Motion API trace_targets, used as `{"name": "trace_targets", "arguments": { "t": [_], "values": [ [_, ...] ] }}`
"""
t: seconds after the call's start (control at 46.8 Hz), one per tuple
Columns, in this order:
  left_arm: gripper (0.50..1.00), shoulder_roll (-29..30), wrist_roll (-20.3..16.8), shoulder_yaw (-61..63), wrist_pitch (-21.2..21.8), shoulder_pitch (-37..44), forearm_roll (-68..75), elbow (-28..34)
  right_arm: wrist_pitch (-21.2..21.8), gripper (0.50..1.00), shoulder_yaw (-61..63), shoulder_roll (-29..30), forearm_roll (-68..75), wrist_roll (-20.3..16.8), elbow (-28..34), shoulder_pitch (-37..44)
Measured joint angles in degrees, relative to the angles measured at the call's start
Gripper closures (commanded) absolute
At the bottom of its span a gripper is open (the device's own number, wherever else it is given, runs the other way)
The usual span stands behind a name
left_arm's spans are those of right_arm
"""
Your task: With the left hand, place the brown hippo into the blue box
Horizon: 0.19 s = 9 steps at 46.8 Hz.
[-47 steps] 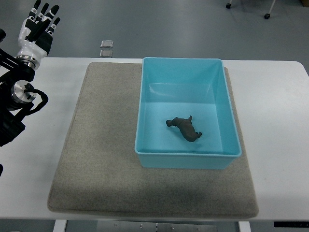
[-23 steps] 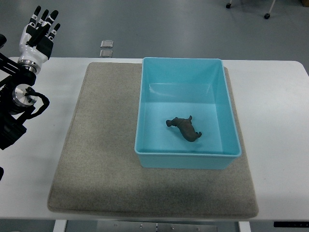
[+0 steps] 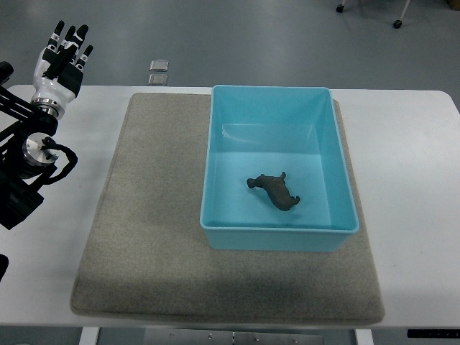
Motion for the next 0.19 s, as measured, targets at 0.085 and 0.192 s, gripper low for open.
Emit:
{"name": "trace_targets", "arguments": {
  "t": [0.085, 0.192],
  "values": [
    [0.504, 0.01, 0.00, 0.00, 0.00, 0.01, 0.00, 0.00, 0.20, 0.564, -0.02, 0.00, -0.13, -0.04, 0.39, 0.00],
    [0.504, 0.03, 0.00, -0.01, 0.00, 0.01, 0.00, 0.00, 0.26, 0.564, -0.06, 0.00, -0.16, -0.05, 0.64, 0.00]
  ]
}}
